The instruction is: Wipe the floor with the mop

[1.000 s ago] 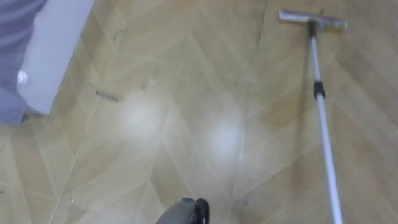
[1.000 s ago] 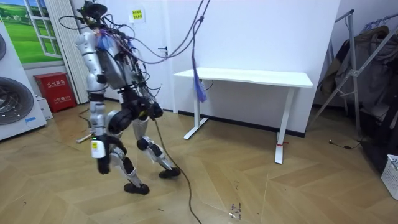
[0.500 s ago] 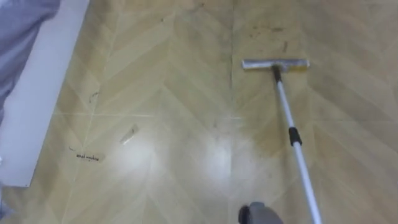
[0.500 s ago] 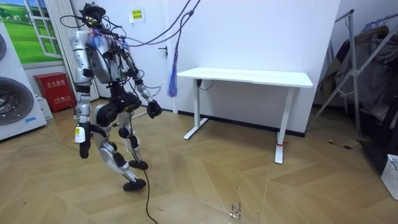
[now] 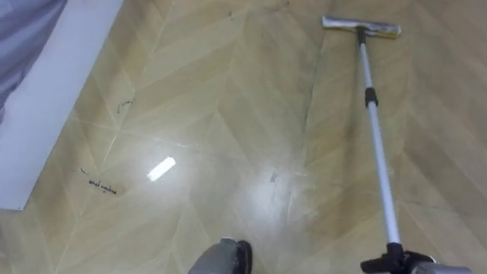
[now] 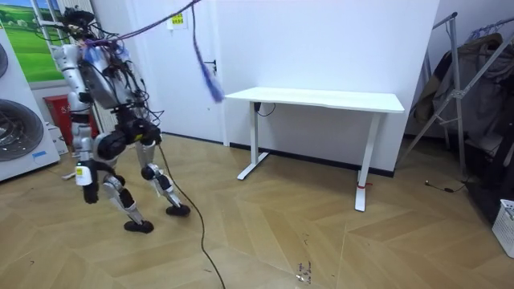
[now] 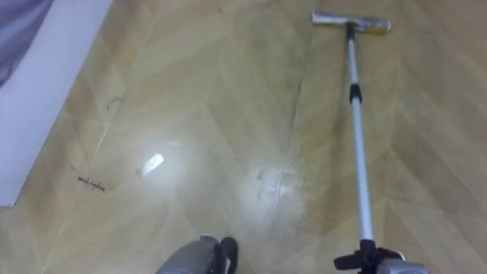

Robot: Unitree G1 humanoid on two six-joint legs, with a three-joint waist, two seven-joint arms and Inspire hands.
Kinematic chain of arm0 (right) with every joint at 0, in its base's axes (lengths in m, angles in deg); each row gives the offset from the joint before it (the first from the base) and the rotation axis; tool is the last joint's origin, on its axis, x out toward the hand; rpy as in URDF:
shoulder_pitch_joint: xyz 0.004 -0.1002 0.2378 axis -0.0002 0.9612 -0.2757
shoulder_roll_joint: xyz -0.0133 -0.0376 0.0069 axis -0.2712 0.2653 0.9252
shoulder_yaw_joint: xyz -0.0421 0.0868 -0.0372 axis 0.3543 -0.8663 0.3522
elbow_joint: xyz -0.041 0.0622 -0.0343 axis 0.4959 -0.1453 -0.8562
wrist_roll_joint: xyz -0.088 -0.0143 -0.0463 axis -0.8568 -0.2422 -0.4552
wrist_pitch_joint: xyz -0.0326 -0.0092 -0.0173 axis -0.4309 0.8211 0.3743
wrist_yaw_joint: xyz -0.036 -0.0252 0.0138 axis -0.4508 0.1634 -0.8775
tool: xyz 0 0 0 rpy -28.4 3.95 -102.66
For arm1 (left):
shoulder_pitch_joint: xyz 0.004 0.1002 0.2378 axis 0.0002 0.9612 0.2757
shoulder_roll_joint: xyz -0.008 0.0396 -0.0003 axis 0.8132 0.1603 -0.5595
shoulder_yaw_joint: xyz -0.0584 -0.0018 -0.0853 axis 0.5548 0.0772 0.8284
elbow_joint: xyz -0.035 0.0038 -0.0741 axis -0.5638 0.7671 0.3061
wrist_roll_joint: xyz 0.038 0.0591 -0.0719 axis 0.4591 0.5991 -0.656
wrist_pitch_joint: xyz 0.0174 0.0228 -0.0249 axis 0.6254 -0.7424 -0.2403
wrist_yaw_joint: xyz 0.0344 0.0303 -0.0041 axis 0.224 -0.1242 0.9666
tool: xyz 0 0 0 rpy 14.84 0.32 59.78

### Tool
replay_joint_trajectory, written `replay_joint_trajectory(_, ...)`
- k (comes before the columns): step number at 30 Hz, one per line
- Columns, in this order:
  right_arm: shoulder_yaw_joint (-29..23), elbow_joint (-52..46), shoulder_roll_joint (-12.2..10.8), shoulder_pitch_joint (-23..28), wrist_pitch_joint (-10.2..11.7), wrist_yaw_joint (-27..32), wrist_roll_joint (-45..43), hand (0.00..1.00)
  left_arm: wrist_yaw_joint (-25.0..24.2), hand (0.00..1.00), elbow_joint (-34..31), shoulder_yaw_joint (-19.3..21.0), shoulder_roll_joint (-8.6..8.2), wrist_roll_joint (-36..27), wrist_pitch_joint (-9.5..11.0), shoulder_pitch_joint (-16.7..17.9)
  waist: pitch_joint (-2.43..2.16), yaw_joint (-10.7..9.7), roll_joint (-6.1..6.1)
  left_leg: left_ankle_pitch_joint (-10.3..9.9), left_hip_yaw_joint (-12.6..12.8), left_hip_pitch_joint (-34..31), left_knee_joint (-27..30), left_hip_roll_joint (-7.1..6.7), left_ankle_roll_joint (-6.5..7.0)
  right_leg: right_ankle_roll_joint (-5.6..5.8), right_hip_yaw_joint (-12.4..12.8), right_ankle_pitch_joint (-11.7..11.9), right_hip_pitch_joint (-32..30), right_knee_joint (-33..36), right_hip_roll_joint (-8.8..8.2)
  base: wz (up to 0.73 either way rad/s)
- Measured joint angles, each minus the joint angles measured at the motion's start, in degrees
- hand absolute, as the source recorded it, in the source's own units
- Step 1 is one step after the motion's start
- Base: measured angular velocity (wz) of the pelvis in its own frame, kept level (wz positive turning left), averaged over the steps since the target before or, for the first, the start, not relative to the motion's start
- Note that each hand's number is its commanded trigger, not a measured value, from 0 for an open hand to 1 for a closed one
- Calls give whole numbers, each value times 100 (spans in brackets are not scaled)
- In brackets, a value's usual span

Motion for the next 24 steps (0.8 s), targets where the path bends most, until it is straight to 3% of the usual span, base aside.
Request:
replay_joint_trajectory(1, 52, 123, 57, 166, 8, 13, 0, 100, 11, 0, -13, -18, -12, 4, 15, 0, -28, -27, 86, -109, -42, 172, -71, -44, 33, 41, 91, 234, -52, 206, 21, 0)
replay_joint_trajectory(2, 75, 185, 101, 254, 10, 37, -3, 100, 21, 0, -27, -23, -33, 5, 17, 0, -47, -39, 157, -152, -76, 237, -98, -47, 50, 54, 132, 295, -91, 307, 55, 0)
replay_joint_trajectory(4, 113, 205, 187, 668, 11, 268, -103, 100, 81, 0, -107, -24, -64, 6, 25, 7, -67, -78, 381, -194, -114, 466, -372, -46, 78, 62, 136, 274, -514, 199, 62, -5)
replay_joint_trajectory(5, 113, 201, 178, 778, 10, 306, -142, 100, 109, 0, -107, -22, -60, 6, 24, 21, -72, -110, 417, -194, -113, 532, -444, -45, 78, 68, 137, 271, -648, 74, 64, -5)
replay_joint_trajectory(6, 101, 190, 129, 1032, 10, 352, -204, 100, 171, 0, -103, -11, -49, 15, 4, 73, -104, -153, 478, -197, -112, 673, -592, -33, 72, 32, 122, 291, -868, -424, 56, -9)
replay_joint_trajectory(7, 97, 184, 57, 1229, 9, 390, -249, 100, 188, 0, -112, -16, -35, 16, -36, 145, -117, -186, 494, -221, -109, 848, -760, -15, 27, -88, 105, 435, -1005, -1099, 50, -9)
replay_joint_trajectory(8, 97, 180, 13, 1301, 9, 395, -267, 100, 187, 0, -114, -14, -28, 16, -51, 190, -123, -201, 505, -241, -109, 937, -835, -5, -3, -127, 96, 575, -1053, -1441, 49, -10)
replay_joint_trajectory(9, 97, 158, -66, 1447, 7, 388, -317, 100, 180, 0, -116, -11, -39, 14, -110, 276, -127, -283, 507, -300, -104, 1136, -956, 14, -74, -172, 68, 989, -1085, -1922, 34, -6)
replay_joint_trajectory(10, 98, 129, -129, 1596, 4, 384, -377, 100, 163, 0, -113, -11, -58, 12, -172, 384, -138, -314, 493, -424, -129, 1297, -933, 79, -174, -224, -24, 1265, -992, -2055, 64, -12)
replay_joint_trajectory(11, 98, 105, -157, 1642, -14, 383, -427, 100, 159, 0, -111, -14, -58, 11, -197, 428, -159, -310, 507, -494, -134, 1361, -889, 114, -235, -249, -88, 1321, -927, -2030, 75, -21)
replay_joint_trajectory(12, 86, 8, -202, 1659, -46, 385, -504, 100, 157, 0, -109, -11, -50, -2, -212, 463, -156, -324, 508, -580, -127, 1408, -665, 194, -345, -373, -167, 1262, -861, -1898, 132, -12)
replay_joint_trajectory(14, 74, -24, -233, 1550, -59, 390, -578, 100, 171, 0, -106, -48, -46, -111, -254, 424, -140, -390, 499, -584, -112, 1251, -37, 277, -394, -442, -209, 993, -825, -1587, 173, 3)
replay_joint_trajectory(16, 159, 106, -195, 1161, -118, 456, -599, 100, 174, 0, -111, -239, -51, -109, -261, 430, -95, -359, 464, -324, -139, 911, 1118, 433, -684, -602, -186, 554, -695, -1182, 263, -6)
replay_joint_trajectory(18, 158, 151, -139, 711, -215, 516, -597, 100, 180, 0, -225, -260, -52, -103, -257, 428, -69, -353, 403, -249, -115, 522, 1477, 442, -756, -628, -141, 308, -685, -953, 265, 11)
replay_joint_trajectory(20, 137, 124, -100, 222, -244, 564, -512, 100, 201, 0, -282, -256, -43, -107, -207, 439, -19, -281, 319, -254, -63, 21, 1134, 395, -734, -662, -130, 203, -676, -894, 268, -3)
replay_joint_trajectory(21, 144, 50, -74, -96, -239, 566, -429, 100, 203, 0, -323, -256, -30, -107, -186, 470, 26, -222, 242, -238, -60, -236, 640, 355, -752, -695, -113, 172, -648, -911, 266, -22)
replay_joint_trajectory(22, 141, -86, -68, -268, -192, 555, -375, 100, 202, 0, -339, -257, -15, -107, -183, 497, 40, -159, 198, -110, -47, -396, 0, 301, -727, -665, -112, 100, -540, -957, 269, -14)
replay_joint_trajectory(23, 141, -132, -70, -310, -176, 549, -330, 100, 198, 0, -342, -257, -4, -107, -176, 516, 44, -131, 178, 80, -54, -443, -283, 246, -646, -619, -109, 60, -452, -983, 269, 0)
replay_joint_trajectory(24, 143, -234, -85, -335, -173, 501, -238, 100, 165, 0, -343, -248, 18, -108, -148, 554, 17, -78, 122, 463, -90, -435, -600, 171, -523, -532, -41, -45, -260, -1040, 260, 7)
